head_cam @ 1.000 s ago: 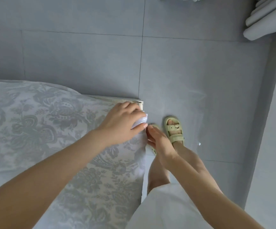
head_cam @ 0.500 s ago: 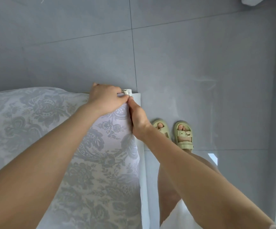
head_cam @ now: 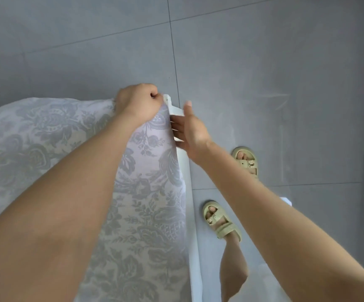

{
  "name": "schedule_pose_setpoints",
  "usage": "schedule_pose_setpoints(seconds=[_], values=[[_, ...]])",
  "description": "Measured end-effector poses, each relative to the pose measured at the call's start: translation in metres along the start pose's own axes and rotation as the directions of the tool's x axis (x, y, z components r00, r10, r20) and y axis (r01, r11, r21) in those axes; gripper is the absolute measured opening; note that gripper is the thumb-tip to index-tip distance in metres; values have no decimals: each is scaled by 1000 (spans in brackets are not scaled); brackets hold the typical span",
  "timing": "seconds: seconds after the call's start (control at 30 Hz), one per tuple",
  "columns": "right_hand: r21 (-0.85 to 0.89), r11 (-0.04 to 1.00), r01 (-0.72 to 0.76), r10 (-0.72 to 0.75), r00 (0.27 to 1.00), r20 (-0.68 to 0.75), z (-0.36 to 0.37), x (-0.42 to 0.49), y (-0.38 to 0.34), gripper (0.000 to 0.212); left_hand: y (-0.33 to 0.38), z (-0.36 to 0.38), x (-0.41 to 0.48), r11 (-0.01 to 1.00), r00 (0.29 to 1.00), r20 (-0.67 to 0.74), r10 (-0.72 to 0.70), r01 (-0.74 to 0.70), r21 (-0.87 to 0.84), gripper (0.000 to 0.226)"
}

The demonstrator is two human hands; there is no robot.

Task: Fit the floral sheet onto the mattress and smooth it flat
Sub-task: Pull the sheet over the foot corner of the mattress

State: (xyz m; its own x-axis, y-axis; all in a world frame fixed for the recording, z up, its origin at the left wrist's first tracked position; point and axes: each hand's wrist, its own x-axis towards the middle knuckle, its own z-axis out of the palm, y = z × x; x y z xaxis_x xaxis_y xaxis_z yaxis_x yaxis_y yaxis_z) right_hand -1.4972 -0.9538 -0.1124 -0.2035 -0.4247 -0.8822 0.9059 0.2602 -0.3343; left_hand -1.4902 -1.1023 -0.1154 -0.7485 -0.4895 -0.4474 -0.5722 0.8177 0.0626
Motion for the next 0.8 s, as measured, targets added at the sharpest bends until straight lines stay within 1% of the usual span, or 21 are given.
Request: schedule_pose_setpoints(seconds=[0.07,0.13,0.17,0.2,0.23,0.27,0.3,0.33,0.37,0.4,0.43,0.47,0.5,0.53,0.6,0.67,0.7,0.77,0.8], values=[[2,999,33,-32,995,-94,-21,-24,31,59,4,-6,-3,998,997,-72,36,-33,46,26],[19,1000,18,-16,992,-126,-33,-50,71,54,8,-18,-17,982,972,-192,138,-109,152,29],[40,999,7,-2,993,-117,-33,-63,90,53,8,-23,-28,962,938,-257,235,-186,200,29],[58,998,-3,8,996,-92,-30,-70,110,53,8,-27,-40,928,884,-308,352,-286,240,28],[71,997,-1,5,999,-53,-25,-78,126,53,8,-30,-56,878,819,-328,471,-398,265,26],[67,998,8,-6,1000,-20,-19,-83,139,52,7,-29,-71,811,754,-304,582,-514,280,25],[61,998,16,-15,1000,-10,-12,-87,148,51,5,-24,-86,727,688,-239,685,-625,287,26],[62,998,16,-15,1000,-24,-7,-90,153,50,2,-17,-100,642,634,-132,762,-714,281,29],[65,997,33,-30,999,-42,-4,-92,156,50,0,-9,-110,573,593,-9,805,-774,270,34],[62,996,69,-65,996,-60,-2,-95,158,48,-2,-2,-117,525,565,98,819,-808,269,39],[51,992,115,-111,991,-73,0,-99,159,44,-4,3,-119,491,547,166,820,-823,284,43],[47,985,165,-161,984,-77,1,-103,160,42,-4,6,-117,471,540,195,819,-826,311,45],[54,982,180,-176,982,-67,3,-105,161,41,-5,7,-113,456,538,201,819,-822,341,48],[70,984,163,-160,986,-49,5,-104,162,45,-5,8,-110,441,535,209,818,-818,370,49],[75,991,108,-108,994,4,6,-99,162,58,-6,7,-107,401,513,216,831,-821,407,51],[56,992,109,-112,993,49,8,-95,161,73,-9,7,-108,385,495,184,849,-818,427,51],[34,990,134,-136,989,65,8,-96,161,72,-12,6,-111,394,500,159,851,-810,435,50],[-34,982,188,-185,980,69,8,-99,161,63,-18,5,-117,432,519,96,849,-787,440,48],[-94,973,211,-209,977,35,8,-99,159,60,-21,5,-120,447,527,75,847,-780,438,45]])
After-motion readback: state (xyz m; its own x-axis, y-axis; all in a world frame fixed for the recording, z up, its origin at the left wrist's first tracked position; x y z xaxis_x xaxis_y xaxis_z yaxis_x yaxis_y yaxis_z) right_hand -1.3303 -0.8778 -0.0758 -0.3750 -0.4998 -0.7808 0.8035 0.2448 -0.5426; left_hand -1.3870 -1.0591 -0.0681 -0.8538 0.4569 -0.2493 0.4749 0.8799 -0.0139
